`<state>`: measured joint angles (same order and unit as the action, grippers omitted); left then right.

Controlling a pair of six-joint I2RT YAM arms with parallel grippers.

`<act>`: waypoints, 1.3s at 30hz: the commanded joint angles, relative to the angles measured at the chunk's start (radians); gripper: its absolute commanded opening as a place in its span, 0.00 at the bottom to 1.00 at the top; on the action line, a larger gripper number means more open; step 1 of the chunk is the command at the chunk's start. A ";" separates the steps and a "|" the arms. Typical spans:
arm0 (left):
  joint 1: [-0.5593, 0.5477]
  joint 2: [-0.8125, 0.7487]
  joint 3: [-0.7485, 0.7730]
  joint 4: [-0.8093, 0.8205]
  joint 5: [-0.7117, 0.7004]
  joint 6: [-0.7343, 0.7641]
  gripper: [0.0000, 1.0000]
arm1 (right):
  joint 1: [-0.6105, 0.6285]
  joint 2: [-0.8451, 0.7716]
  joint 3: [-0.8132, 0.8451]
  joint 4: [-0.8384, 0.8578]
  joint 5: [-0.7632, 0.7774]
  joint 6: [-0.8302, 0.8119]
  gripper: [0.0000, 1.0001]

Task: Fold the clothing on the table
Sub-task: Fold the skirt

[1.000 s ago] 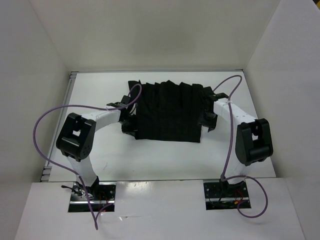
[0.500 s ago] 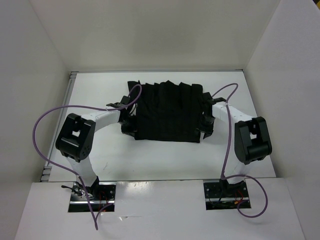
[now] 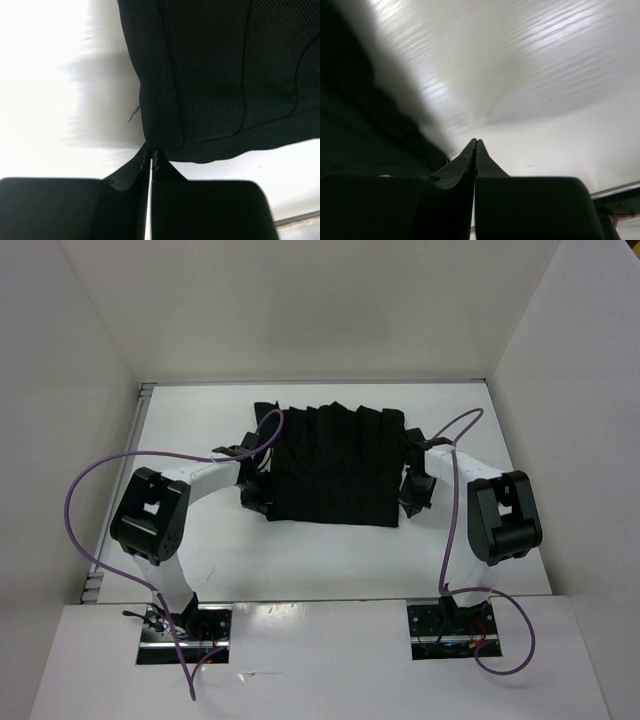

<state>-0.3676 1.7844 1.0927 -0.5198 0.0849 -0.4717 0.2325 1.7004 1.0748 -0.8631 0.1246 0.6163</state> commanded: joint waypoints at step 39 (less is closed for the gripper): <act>0.098 -0.212 -0.013 -0.065 0.090 0.015 0.58 | 0.059 0.011 -0.036 0.087 -0.111 -0.021 0.00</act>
<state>-0.2878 1.6245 1.0882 -0.6044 0.1200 -0.4496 0.2840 1.7214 1.0157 -0.7712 -0.0811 0.5835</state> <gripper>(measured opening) 0.576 0.037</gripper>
